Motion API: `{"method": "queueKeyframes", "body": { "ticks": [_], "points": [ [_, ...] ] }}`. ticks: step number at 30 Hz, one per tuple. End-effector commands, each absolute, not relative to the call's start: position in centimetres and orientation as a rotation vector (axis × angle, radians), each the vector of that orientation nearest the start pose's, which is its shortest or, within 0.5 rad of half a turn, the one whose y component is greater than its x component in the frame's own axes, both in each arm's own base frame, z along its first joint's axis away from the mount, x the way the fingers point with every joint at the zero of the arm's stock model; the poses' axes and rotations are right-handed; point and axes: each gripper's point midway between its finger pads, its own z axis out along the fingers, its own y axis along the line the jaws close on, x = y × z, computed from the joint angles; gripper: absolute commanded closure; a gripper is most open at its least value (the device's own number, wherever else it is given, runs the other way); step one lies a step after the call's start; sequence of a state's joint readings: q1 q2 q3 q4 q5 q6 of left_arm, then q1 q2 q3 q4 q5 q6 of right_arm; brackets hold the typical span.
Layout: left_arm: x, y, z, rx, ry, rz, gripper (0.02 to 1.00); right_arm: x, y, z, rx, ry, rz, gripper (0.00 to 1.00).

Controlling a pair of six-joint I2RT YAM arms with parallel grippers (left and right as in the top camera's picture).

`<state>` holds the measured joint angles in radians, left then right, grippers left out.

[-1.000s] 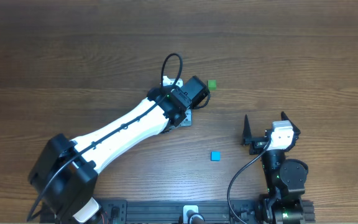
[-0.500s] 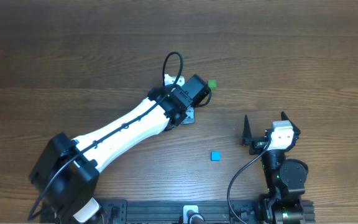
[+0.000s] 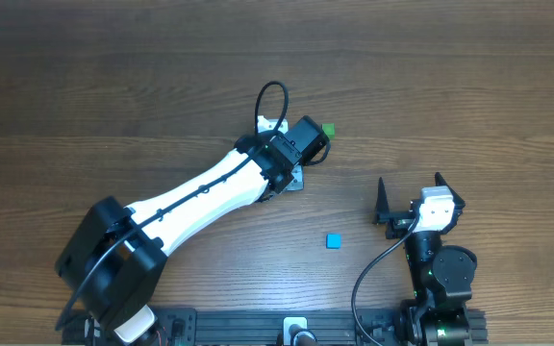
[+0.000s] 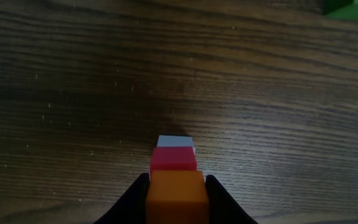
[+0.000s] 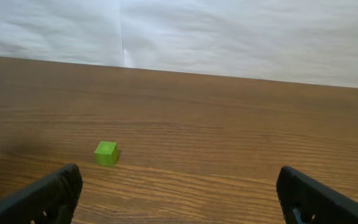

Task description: Stack Cubes

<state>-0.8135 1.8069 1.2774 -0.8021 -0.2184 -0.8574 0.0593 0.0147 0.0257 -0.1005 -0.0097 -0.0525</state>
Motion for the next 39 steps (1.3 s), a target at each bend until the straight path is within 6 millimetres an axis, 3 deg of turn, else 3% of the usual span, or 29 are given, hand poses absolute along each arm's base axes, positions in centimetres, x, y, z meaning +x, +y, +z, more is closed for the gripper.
{"method": "queueKeyframes", "body": {
  "ticks": [1,32,39],
  "points": [
    [29.37,-25.3,6.48,-0.12,2.799,-0.037,0.965,24.48,1.63,15.62,-0.099,1.655,0.018,0.009],
    [29.64,-25.1,5.99,-0.122,2.792,-0.008,0.915,24.48,1.63,15.62,-0.099,1.655,0.018,0.009],
    [29.68,-25.14,5.99,-0.122,2.791,-0.01,0.842,24.48,1.63,15.62,-0.099,1.655,0.018,0.007]
  ]
}}
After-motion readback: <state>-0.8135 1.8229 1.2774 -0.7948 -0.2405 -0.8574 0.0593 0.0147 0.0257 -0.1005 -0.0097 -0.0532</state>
